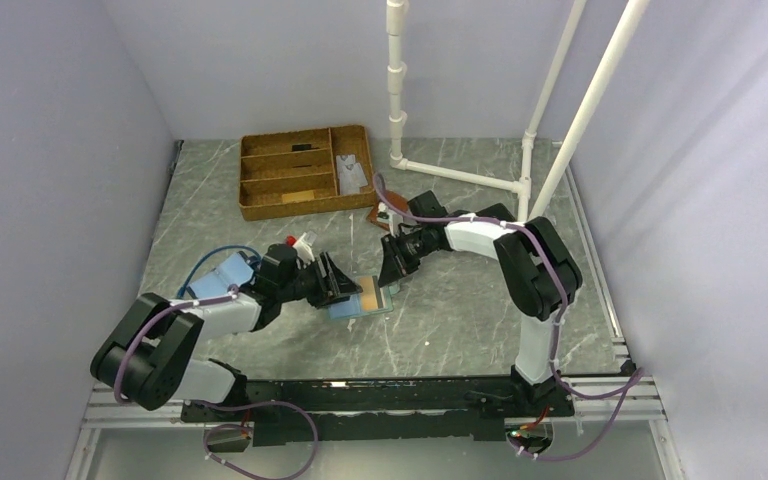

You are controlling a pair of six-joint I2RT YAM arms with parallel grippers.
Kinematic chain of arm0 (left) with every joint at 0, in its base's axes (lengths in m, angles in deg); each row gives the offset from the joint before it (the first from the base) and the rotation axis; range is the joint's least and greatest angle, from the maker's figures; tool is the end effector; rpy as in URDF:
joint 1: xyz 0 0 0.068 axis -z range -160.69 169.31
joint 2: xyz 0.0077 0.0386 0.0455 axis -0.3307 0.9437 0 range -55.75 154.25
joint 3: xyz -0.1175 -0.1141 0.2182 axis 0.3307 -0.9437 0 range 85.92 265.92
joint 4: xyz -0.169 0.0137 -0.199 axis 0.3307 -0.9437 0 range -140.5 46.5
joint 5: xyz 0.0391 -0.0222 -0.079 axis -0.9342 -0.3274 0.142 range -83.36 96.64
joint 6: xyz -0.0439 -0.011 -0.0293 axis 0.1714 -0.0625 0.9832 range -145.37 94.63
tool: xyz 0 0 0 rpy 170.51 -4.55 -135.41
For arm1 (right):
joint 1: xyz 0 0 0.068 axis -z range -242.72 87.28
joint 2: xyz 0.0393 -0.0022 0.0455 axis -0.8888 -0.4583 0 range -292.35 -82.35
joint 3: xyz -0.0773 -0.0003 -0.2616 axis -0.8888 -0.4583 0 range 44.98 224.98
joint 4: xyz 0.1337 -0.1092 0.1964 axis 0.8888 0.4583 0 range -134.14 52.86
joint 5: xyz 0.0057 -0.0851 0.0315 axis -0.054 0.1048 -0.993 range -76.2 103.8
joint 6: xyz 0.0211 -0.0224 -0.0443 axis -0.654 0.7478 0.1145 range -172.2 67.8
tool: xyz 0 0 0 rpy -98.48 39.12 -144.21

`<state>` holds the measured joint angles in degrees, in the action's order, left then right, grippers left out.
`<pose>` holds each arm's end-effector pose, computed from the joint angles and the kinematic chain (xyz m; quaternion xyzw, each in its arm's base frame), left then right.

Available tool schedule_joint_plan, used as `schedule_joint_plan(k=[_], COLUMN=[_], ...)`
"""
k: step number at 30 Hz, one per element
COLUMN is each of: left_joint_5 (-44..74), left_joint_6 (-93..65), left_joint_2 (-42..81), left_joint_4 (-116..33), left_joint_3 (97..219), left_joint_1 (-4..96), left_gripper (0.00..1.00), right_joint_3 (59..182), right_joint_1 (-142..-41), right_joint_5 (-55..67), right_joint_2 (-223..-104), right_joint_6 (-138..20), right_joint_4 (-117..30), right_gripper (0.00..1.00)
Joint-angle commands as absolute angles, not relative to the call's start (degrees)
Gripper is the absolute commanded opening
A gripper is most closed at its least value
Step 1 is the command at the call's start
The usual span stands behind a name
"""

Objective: Take the credit cards out of the card holder
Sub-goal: Remove the credit card from the card holder.

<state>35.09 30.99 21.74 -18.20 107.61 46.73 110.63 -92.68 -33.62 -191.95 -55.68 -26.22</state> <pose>0.2060 -0.1260 0.1489 -0.0922 0.8453 -0.4800 0.2156 0.3100 0.2088 0.1488 -0.2985 0.8422 0.4375 0.1009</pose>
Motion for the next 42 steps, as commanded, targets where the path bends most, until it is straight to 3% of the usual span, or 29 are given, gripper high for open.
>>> schedule_joint_plan(k=[1, 7, 18, 34, 39, 42], left_joint_5=[33.17, 33.91, 32.49, 33.63, 33.46, 33.55], left_joint_6=[29.2, 29.8, 29.55, 30.79, 30.79, 30.64], left_joint_2=[22.56, 26.1, 30.73, 34.63, 35.09, 35.52], left_joint_4=[-20.13, -18.62, -20.32, -17.9, -17.31, -16.5], left_joint_3=[110.58, 110.95, 112.64, 113.28, 112.81, 112.48], left_joint_1=[47.58, 47.88, 48.04, 48.05, 48.05, 48.05], left_gripper=[0.6, 0.5, 0.5, 0.38, 0.29, 0.1], right_joint_3=[110.85, 111.61, 113.48, 115.35, 115.54, 115.62], right_joint_1=[-93.19, -93.61, -94.54, -97.26, -97.79, -97.77], right_joint_5=[-32.39, -30.34, -27.05, -29.44, -30.19, -29.83], right_joint_2=[-192.54, -193.7, -196.62, -198.93, -199.06, -199.06], right_joint_6=[-56.62, -56.08, -54.36, -53.6, -53.53, -53.43], right_joint_4=[-26.87, -25.58, -22.17, -20.13, -20.08, -20.05], right_gripper=[0.17, 0.16, 0.12, 0.1, 0.1, 0.1])
